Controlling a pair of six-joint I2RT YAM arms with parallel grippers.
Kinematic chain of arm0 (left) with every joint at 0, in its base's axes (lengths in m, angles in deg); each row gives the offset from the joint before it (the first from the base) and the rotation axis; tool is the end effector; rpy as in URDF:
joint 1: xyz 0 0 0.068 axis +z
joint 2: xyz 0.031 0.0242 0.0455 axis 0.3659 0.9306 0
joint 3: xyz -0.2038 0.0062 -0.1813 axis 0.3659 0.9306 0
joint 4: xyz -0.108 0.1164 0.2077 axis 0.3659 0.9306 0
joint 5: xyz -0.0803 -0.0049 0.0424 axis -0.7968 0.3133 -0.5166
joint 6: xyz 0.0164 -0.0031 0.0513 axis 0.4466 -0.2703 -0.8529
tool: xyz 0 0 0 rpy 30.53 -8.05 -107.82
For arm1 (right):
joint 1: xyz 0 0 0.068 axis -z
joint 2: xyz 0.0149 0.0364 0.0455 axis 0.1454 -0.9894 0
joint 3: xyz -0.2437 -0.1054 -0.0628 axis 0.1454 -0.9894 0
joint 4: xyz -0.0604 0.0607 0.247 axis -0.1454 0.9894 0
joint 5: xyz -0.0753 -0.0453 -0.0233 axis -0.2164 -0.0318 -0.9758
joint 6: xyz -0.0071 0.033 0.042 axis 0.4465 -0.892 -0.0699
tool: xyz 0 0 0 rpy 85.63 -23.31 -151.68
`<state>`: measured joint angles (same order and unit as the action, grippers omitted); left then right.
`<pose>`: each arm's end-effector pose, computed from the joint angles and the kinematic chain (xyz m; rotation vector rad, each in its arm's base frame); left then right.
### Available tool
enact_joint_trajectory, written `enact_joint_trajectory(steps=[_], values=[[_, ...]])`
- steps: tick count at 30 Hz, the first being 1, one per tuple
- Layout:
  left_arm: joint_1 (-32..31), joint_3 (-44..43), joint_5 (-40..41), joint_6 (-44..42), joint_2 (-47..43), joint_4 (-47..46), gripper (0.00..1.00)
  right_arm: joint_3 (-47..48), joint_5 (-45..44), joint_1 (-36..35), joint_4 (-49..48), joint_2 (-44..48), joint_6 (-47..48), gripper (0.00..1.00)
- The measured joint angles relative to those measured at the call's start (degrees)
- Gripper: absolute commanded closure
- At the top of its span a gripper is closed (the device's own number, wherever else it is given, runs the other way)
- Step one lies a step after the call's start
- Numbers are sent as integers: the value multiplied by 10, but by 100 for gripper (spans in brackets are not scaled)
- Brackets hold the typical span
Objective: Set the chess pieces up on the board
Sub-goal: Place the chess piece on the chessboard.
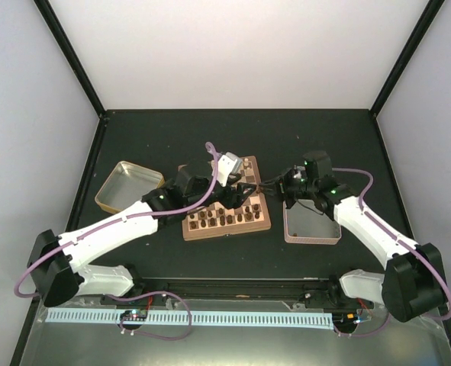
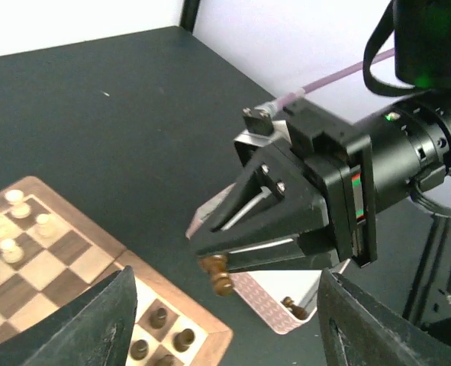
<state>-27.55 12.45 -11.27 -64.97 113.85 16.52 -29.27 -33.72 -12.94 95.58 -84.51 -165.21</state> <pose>0.1843 -0.2181 0.3143 0.6246 1.9537 -0.8580 0.2301 0.1130 0.2414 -1.1103 -2.4914 -1.5118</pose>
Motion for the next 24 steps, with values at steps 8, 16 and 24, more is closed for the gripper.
enact_joint_trajectory(steps=[8, 16, 24], values=[[-10, -1, -30, 28, 49, -25, 54, -5, 28, -18, -103, 37, -175, 90], [-10, -10, -33, 38, 78, -32, 62, -6, 33, -19, -124, 42, -225, 90], [-10, -22, -35, 38, 80, -41, 76, -6, 35, -21, -127, 41, -230, 90]])
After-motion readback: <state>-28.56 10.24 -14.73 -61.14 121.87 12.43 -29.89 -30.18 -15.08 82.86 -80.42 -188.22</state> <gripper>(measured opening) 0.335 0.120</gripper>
